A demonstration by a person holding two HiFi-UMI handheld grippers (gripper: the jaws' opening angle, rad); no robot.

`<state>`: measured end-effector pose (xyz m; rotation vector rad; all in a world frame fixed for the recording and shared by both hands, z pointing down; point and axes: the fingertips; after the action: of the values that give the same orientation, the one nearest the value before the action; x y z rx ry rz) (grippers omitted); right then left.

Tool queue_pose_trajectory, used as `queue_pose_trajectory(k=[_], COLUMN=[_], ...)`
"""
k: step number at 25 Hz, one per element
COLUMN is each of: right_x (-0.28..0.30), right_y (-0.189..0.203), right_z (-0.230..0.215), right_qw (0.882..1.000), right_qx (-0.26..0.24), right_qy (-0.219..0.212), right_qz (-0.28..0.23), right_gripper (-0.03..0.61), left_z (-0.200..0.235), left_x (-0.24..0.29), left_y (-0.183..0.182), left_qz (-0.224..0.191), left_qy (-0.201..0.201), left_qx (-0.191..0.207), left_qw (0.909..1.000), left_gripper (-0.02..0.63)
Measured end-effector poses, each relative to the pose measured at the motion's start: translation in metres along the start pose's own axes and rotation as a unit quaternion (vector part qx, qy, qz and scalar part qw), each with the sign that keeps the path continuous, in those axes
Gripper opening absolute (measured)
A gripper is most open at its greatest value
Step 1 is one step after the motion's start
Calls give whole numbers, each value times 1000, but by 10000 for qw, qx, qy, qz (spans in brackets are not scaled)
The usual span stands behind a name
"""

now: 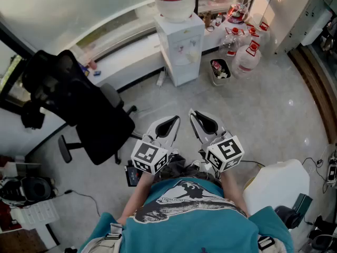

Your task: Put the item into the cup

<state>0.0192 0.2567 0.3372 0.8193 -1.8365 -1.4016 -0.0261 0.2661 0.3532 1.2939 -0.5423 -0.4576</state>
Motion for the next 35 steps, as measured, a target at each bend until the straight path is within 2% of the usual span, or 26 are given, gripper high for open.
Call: queue_pose_trajectory(k=[10,23,29,35], right_x=[24,72,86,95], right_y=[-4,-1,10,10], right_z=[0,4,11,-2], right_qw=[9997,9989,9985,9979], right_qx=[215,397,401,406], right_qy=[48,250,353,470], right_qz=[-42,-97,85,173], right_gripper=[44,44,46,44], left_z=[21,68,85,92], left_x=[5,-3,-5,13], left_y=[-4,-9,-2,-2], left_qz=[21,106,204,234], left_qy=[206,448,571,747], left_qx=[-18,45,-58,-125], left_qw=[9998,9989,9981,9969], left_gripper=[2,2,5,8])
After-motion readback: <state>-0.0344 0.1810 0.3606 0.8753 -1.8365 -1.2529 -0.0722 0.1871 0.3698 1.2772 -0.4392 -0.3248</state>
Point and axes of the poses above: the fingertips, and each gripper's own axes: x forward along the fingers, z to its left, y out of its underside, and after that the axes turned 12 degrees about y, right-handed
